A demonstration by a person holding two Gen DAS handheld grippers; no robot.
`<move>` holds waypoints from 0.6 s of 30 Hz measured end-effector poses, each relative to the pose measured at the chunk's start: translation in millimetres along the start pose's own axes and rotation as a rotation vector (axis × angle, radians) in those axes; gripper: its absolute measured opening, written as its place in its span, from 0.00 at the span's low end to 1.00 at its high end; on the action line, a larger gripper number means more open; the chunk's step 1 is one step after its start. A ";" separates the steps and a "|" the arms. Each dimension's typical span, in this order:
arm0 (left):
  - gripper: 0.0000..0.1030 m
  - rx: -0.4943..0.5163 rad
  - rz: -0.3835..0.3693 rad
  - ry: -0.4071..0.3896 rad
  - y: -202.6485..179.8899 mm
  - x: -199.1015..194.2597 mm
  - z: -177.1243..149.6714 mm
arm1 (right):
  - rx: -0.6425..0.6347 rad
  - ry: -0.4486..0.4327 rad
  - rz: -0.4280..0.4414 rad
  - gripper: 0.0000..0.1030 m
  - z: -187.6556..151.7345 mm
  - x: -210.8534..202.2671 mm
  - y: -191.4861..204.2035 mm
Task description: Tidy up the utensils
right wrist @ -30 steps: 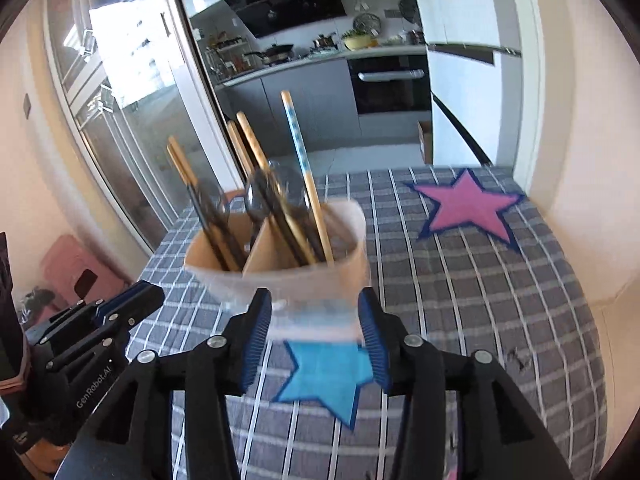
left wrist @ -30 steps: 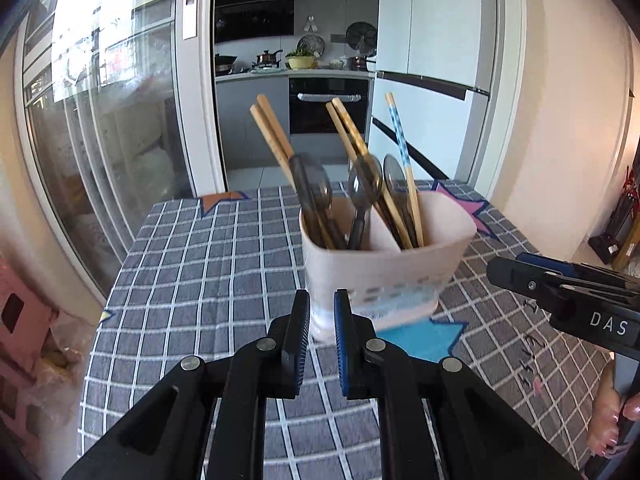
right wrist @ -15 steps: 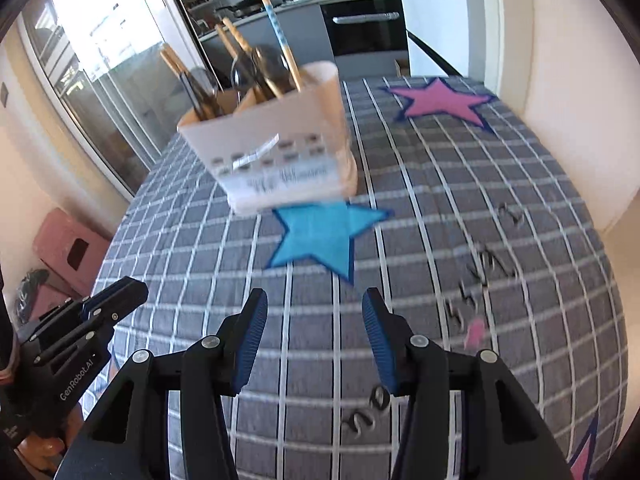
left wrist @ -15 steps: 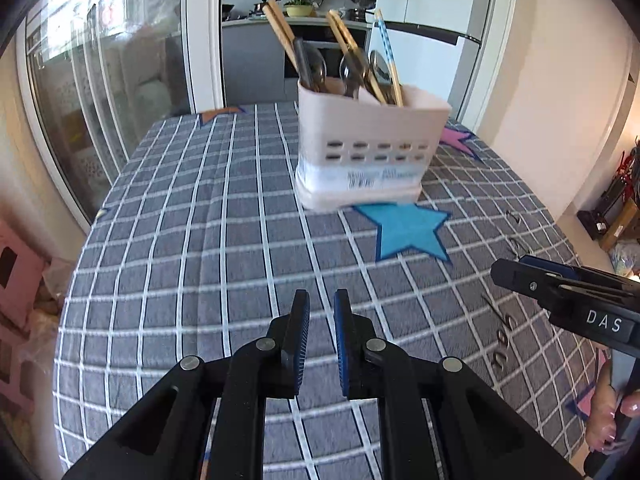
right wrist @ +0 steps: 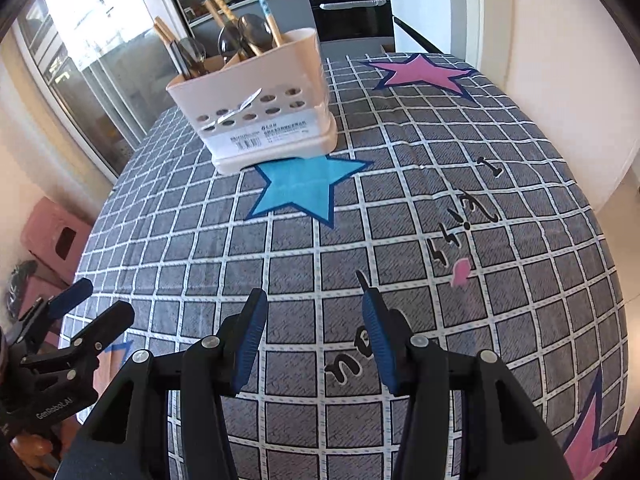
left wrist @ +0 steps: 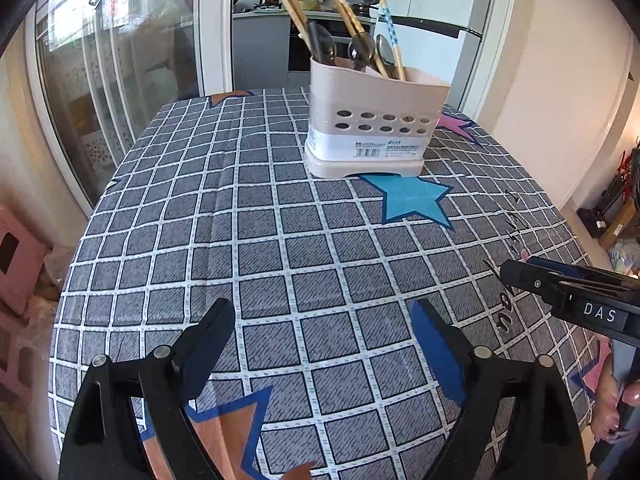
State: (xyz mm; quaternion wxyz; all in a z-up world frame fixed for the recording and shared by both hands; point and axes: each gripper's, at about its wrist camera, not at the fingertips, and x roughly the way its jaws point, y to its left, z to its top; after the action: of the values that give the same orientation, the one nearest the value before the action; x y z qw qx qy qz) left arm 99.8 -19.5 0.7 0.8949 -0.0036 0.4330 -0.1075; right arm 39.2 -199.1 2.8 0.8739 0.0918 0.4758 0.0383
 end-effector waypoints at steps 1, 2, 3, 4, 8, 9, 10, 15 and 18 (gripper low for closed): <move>1.00 -0.004 0.004 0.001 1.3 0.2 -1.9 | -0.004 0.007 0.000 0.52 -1.1 1.3 0.7; 1.00 -0.006 0.010 0.002 2.0 0.3 -3.5 | -0.008 0.017 -0.003 0.60 -1.9 3.0 1.2; 1.00 -0.005 0.018 0.004 2.7 0.4 -4.5 | -0.009 0.023 -0.010 0.65 -2.6 4.8 1.7; 1.00 -0.003 0.029 0.003 3.2 -0.2 -5.4 | -0.009 0.025 -0.017 0.78 -3.0 6.2 1.8; 1.00 0.010 0.046 -0.011 3.4 -3.4 -5.5 | 0.006 0.036 -0.042 0.83 -3.6 9.6 -2.6; 1.00 0.011 0.051 -0.019 3.1 -4.4 -5.1 | 0.014 0.051 -0.039 0.84 -3.6 11.8 -4.8; 1.00 0.012 0.057 -0.031 2.7 -6.1 -4.6 | 0.017 0.060 -0.035 0.85 -3.9 13.1 -6.0; 1.00 0.014 0.081 -0.076 -1.4 -10.9 -2.9 | -0.008 -0.069 -0.072 0.87 -9.4 0.3 -5.8; 1.00 0.006 0.090 -0.104 -2.6 -13.3 -1.9 | -0.029 -0.194 -0.089 0.87 -12.3 -12.4 -2.1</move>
State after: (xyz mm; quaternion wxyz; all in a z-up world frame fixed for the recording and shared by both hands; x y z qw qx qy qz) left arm 89.8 -19.3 10.1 0.9202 0.0127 0.3852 -0.0682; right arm 22.1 -201.5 6.1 0.9179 0.0612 0.3920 -0.0027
